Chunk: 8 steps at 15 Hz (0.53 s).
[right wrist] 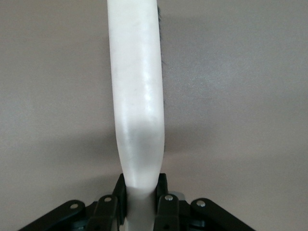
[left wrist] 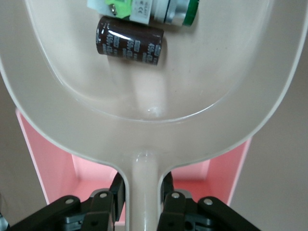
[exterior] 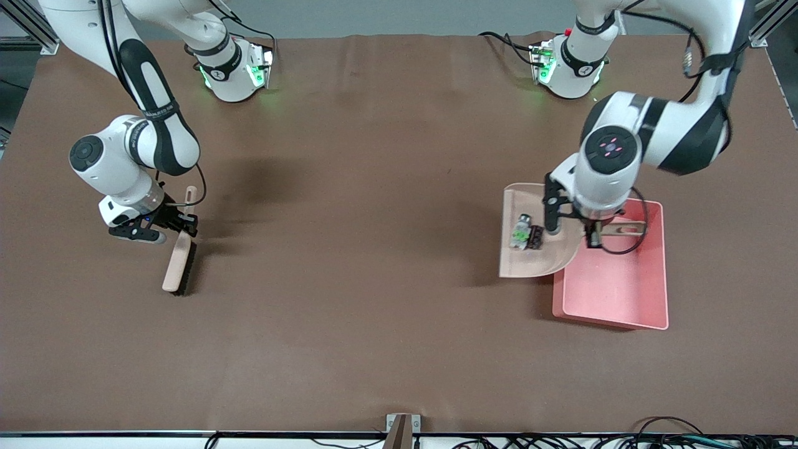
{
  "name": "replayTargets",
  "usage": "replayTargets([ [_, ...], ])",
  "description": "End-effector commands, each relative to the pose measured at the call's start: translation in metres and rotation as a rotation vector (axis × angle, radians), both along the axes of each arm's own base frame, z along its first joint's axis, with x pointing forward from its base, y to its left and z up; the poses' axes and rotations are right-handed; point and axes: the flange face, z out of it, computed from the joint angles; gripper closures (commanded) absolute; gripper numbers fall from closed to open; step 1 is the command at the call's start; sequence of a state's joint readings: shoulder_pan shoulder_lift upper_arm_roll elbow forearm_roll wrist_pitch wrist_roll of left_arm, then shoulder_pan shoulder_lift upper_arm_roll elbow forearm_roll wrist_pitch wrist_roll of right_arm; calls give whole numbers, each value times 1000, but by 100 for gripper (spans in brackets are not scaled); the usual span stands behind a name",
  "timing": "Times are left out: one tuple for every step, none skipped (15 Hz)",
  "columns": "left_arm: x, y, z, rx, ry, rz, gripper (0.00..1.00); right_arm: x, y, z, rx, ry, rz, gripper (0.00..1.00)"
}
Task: Clean e-waste and dump in bin
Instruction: 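Lift the dustpan with the left gripper and carry it over the bin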
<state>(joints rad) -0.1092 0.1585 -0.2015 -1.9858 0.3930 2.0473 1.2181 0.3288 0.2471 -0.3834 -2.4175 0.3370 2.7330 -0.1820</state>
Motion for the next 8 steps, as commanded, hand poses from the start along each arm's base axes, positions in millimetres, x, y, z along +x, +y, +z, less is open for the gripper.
replayTargets([
  [-26, 52, 23, 13, -34, -50, 100, -7, -1, 5, 19, -13, -11, 78],
  [-27, 71, 27, 17, -29, -49, 100, -7, -2, 5, 19, -13, -12, 75],
  [-28, 86, 34, 20, -32, -51, 100, -7, -2, 4, 19, -12, -14, 73],
  [-30, 100, 40, 25, -29, -61, 100, -7, -2, 4, 20, -9, -12, 70],
  [-28, 124, 43, 29, -20, -56, 100, -6, -2, 4, 20, -9, -12, 68],
  [-25, 146, 45, 29, -21, -47, 100, -6, -2, 4, 20, -9, -12, 67],
  [-20, 159, 43, 24, -26, -59, 100, -6, -2, 4, 20, -9, -12, 63],
  [-15, 177, 38, 15, -42, -68, 100, -6, -2, 4, 20, -9, -12, 62],
])
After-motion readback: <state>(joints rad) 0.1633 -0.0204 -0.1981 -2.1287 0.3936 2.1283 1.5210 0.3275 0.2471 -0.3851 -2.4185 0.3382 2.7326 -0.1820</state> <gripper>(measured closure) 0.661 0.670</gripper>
